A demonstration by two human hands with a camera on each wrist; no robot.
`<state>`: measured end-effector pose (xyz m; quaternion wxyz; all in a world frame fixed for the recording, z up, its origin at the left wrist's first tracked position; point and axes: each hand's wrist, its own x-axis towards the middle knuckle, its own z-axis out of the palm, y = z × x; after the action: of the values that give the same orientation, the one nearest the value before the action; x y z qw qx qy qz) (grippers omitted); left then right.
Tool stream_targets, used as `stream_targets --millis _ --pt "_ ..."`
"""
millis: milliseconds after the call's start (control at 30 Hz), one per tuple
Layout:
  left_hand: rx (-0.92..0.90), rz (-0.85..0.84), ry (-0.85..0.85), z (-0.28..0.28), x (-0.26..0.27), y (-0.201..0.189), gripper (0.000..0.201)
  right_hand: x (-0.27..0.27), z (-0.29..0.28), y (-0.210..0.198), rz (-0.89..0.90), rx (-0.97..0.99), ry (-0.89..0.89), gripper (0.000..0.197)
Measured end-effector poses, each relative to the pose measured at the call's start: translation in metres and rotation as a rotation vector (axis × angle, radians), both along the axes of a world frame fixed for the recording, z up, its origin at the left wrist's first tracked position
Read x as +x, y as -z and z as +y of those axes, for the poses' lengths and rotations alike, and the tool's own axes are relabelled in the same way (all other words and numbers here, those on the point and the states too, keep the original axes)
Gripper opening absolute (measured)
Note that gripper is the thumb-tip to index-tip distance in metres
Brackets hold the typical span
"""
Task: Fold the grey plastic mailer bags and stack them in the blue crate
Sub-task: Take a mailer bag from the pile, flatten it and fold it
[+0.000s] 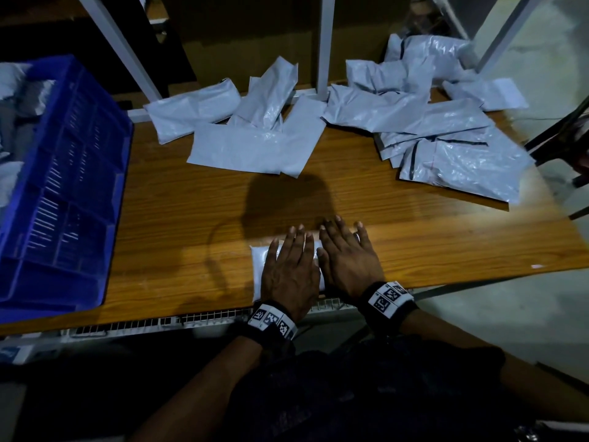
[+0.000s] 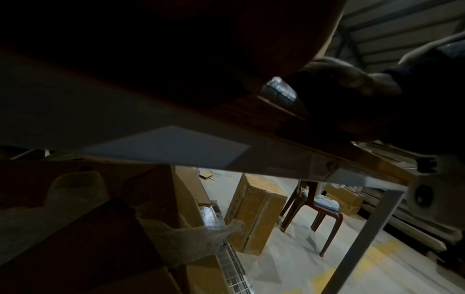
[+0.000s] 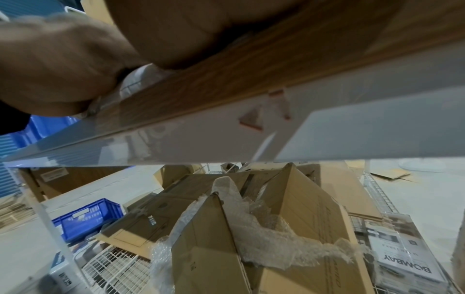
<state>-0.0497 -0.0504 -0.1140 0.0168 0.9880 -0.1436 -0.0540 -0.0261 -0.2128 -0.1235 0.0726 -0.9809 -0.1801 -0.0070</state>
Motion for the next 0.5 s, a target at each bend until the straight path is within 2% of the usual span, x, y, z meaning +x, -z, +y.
stream_targets --millis 500 --pt "0.023 0.043 -0.048 -0.0027 0.0001 -0.0021 0.070 -0.0009 0.0040 -0.0055 0.071 -0.022 0.037 0.070"
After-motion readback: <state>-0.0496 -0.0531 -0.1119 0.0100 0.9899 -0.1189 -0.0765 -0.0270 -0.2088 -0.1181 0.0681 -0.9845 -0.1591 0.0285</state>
